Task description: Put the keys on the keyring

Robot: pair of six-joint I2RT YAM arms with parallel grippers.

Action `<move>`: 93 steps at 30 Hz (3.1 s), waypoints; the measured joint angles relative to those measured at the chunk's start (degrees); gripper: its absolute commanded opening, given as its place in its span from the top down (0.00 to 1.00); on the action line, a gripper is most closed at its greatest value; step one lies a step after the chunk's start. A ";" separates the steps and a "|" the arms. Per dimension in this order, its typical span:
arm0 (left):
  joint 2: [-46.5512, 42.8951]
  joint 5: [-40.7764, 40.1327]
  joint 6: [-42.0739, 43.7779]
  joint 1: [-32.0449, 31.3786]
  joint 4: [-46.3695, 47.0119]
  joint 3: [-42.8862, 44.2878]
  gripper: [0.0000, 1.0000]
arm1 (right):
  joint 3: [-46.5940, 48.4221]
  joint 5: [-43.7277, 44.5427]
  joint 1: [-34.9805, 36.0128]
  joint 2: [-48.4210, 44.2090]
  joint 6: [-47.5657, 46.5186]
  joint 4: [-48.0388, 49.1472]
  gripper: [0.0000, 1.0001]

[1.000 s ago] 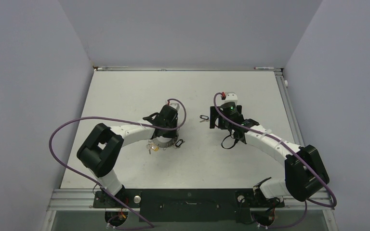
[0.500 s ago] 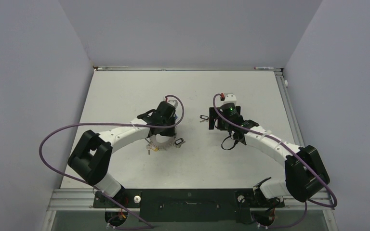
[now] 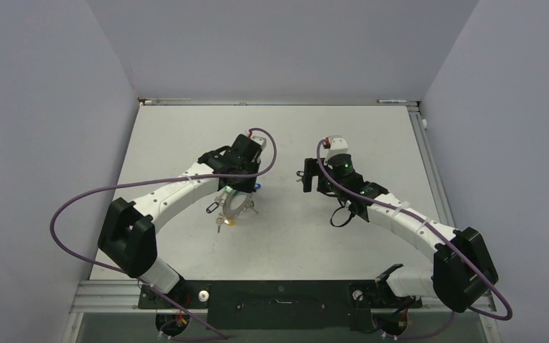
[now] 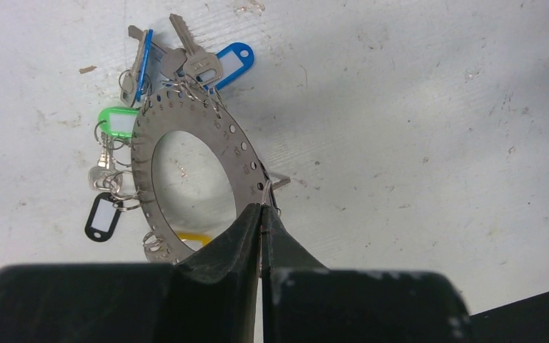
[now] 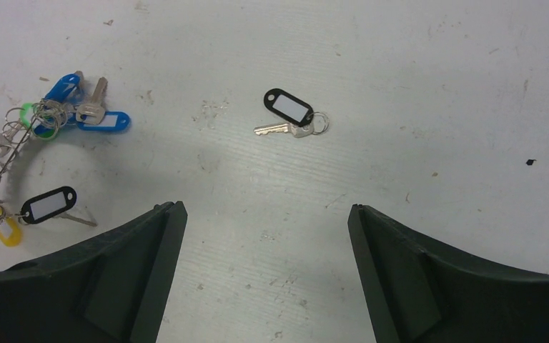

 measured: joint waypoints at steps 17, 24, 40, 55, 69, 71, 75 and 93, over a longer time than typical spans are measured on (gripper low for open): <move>-12.70 7.85 2.34 0.07 2.82 -1.03 1.00 | -3.04 -11.37 3.48 -5.35 1.73 10.16 0.12; -21.59 14.19 4.13 0.09 10.03 -5.25 1.00 | -5.60 -17.94 3.58 -11.02 2.08 16.02 0.12; -22.23 2.97 1.68 0.37 7.58 -13.79 0.63 | -9.38 -14.60 7.26 -14.53 1.79 15.43 0.16; -18.78 9.33 -8.37 -0.59 19.47 -32.92 0.57 | -10.21 -7.21 17.75 -0.35 2.58 10.38 0.16; -12.98 9.51 -9.55 -2.21 32.37 -37.64 0.63 | -9.49 -7.04 18.05 3.50 2.49 8.20 0.16; -11.91 9.49 -9.51 -2.67 33.27 -37.68 0.63 | -9.49 -6.80 18.05 3.50 2.36 7.85 0.16; -10.62 9.70 -9.31 -3.91 36.22 -38.25 0.71 | -9.49 -6.40 18.05 3.50 2.10 7.56 0.16; -18.01 -0.22 -9.31 -4.57 32.57 -34.93 0.49 | -8.96 -4.13 18.05 2.97 1.42 6.58 0.16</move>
